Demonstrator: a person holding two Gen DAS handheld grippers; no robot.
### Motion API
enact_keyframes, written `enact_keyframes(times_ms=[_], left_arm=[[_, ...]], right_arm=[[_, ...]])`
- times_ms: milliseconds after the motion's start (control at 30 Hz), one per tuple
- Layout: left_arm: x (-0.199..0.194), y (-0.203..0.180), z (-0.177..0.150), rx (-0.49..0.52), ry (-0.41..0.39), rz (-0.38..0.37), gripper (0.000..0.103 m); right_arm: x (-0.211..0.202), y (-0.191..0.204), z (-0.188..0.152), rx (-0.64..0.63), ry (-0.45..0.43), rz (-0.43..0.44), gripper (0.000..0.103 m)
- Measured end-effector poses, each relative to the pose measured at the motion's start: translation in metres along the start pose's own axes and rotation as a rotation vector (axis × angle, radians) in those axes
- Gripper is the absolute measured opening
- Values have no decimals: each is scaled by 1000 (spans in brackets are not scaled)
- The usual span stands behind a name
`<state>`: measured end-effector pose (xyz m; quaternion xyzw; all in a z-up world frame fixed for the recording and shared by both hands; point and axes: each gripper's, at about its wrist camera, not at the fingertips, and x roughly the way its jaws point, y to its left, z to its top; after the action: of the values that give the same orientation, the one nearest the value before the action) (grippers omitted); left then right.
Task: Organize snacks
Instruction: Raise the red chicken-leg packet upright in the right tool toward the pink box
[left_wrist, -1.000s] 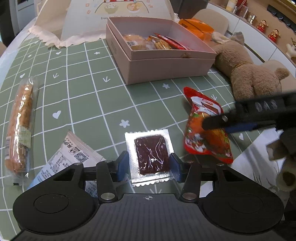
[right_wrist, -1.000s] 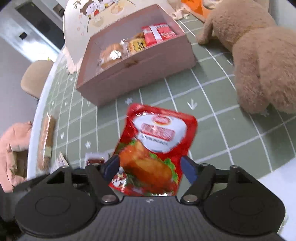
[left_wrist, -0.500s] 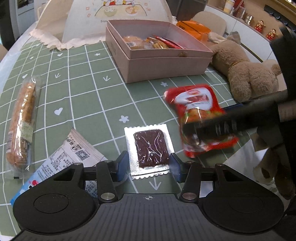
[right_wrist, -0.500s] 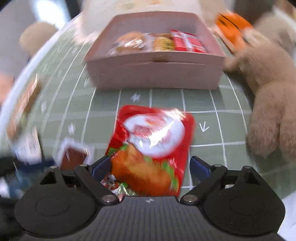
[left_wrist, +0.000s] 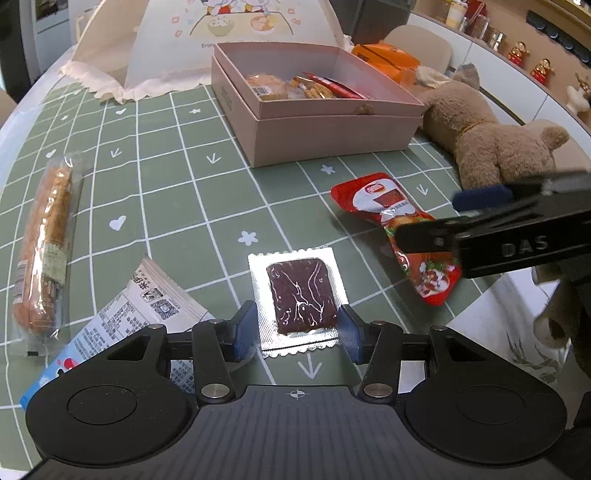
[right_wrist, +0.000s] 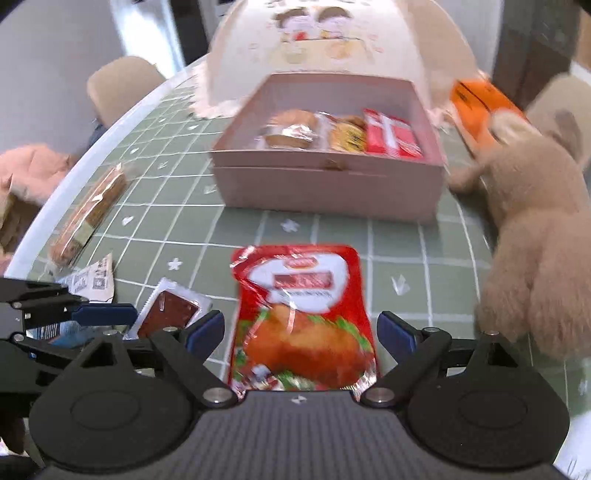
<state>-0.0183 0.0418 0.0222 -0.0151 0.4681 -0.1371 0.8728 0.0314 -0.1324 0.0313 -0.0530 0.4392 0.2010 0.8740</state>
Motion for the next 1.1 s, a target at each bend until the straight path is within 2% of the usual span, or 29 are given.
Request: enact_keyframes(times_ms=[67, 233, 367, 467, 700, 767, 833, 900, 967, 1000, 1033, 1100], left_arm=[[0, -1, -1, 8, -4, 5, 53], [0, -1, -1, 6, -8, 6, 53], [0, -2, -2, 0, -11, 5, 53], [0, -1, -2, 5, -12, 8, 53], [-1, 2, -1, -35, -16, -5, 53], [-2, 5, -1, -53, -17, -19, 53], [-2, 7, 0, -59, -15, -29, 53], [-2, 8, 0, -58, -10, -36, 53], [-1, 6, 1, -46, -2, -32, 53], [-1, 4, 2, -35, 3, -26, 53], [0, 2, 2, -23, 6, -19, 53], [1, -5, 3, 29, 14, 8, 53]], right_arm=[[8, 4, 5, -10, 2, -7, 91], [40, -1, 13, 76, 67, -60, 92], [47, 2, 11, 47, 67, -102, 94], [50, -2, 9, 60, 51, -108, 102], [51, -3, 12, 35, 76, -97, 102], [46, -2, 11, 26, 81, -92, 86], [38, 0, 10, 16, 113, -75, 83], [28, -2, 9, 44, 133, -41, 75], [15, -1, 11, 36, 124, -24, 55], [9, -1, 13, 35, 124, -17, 49], [3, -2, 15, 40, 118, -3, 36], [-7, -3, 20, 45, 92, -7, 31]])
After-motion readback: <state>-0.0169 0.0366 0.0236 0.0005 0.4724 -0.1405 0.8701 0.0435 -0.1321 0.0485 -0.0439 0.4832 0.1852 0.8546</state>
